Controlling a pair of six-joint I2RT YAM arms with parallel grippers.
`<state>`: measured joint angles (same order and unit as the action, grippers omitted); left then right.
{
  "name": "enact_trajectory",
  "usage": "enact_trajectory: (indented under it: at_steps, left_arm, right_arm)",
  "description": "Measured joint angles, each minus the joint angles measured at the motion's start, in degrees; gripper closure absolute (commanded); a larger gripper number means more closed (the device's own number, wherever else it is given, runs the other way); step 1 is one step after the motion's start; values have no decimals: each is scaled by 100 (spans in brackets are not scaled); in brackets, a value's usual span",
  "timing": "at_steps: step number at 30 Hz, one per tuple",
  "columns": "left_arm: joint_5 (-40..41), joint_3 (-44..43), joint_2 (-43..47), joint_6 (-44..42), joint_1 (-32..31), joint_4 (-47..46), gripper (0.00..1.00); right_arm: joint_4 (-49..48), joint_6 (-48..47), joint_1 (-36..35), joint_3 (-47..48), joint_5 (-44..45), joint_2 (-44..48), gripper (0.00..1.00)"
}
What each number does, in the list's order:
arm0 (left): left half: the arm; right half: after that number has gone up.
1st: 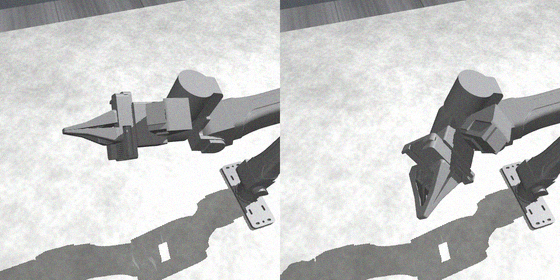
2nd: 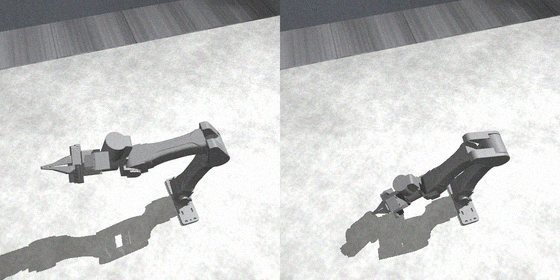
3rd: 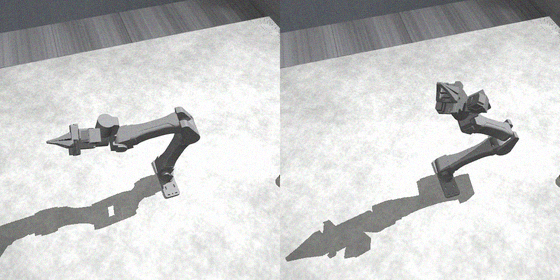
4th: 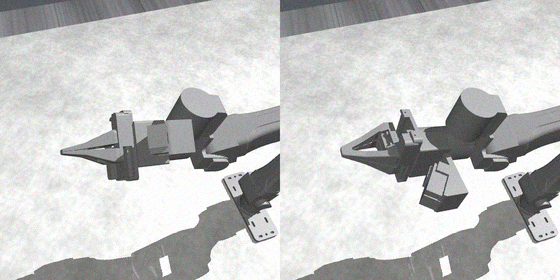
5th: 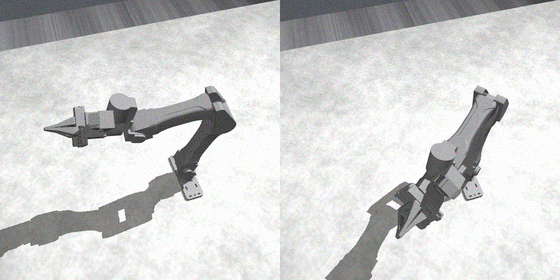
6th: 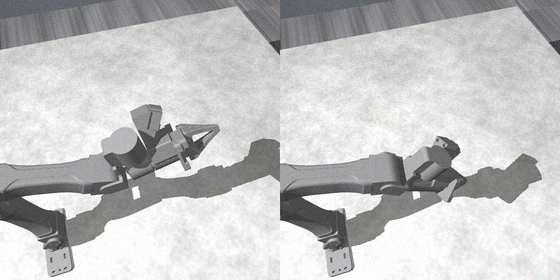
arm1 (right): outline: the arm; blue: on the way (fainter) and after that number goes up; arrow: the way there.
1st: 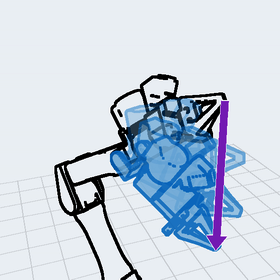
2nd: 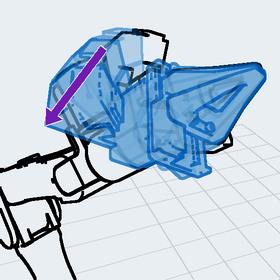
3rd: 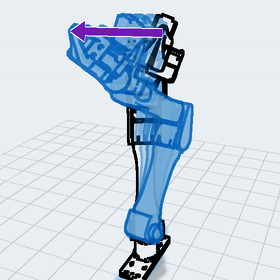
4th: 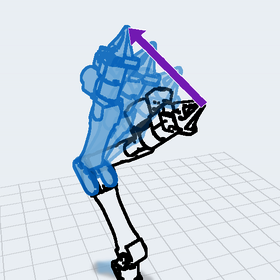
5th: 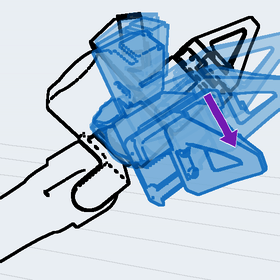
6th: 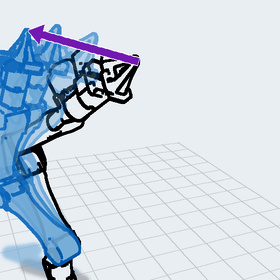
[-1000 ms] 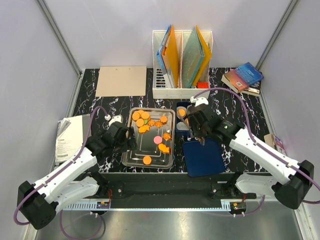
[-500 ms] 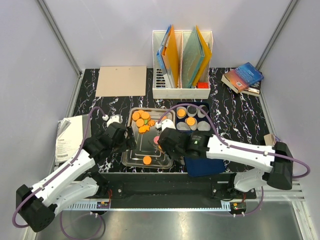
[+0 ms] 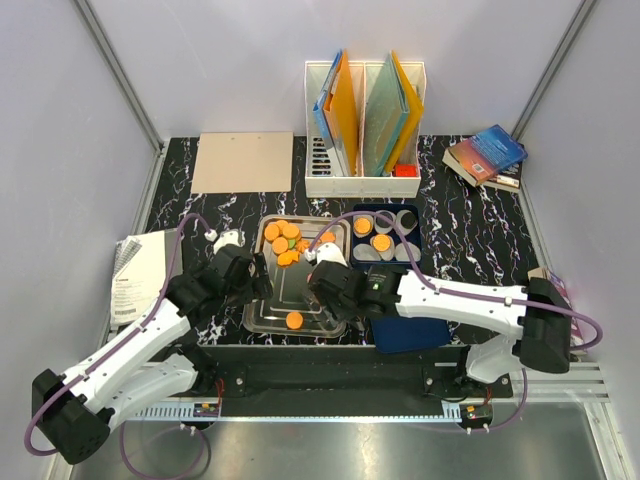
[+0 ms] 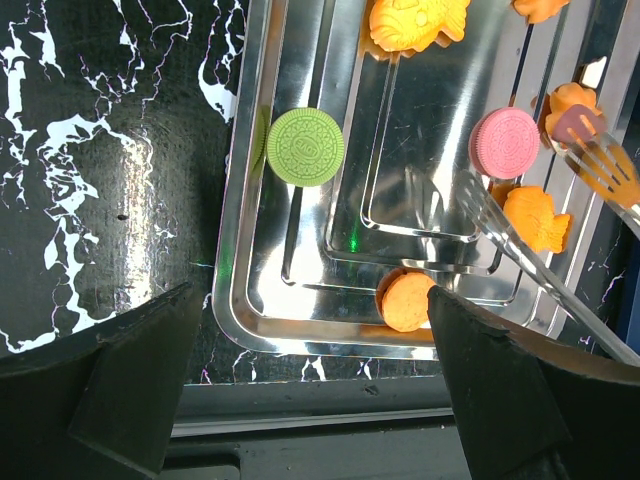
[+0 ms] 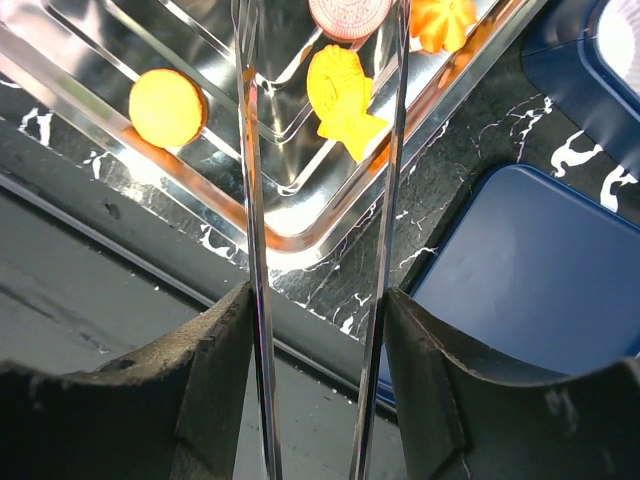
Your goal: Pack the cookies
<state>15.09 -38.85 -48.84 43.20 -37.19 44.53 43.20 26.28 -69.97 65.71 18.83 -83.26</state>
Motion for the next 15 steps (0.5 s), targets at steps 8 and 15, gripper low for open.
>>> enact_trajectory:
  at_steps: [8,15]
  left_arm:
    - [0,0,0,0,0,0,1]
    - [0,0,-2,0,0,0,1]
  right_arm:
    - [-74,-4,0,-33,0,-343,44]
    - [-142,-4,0,-39,0,-365,50]
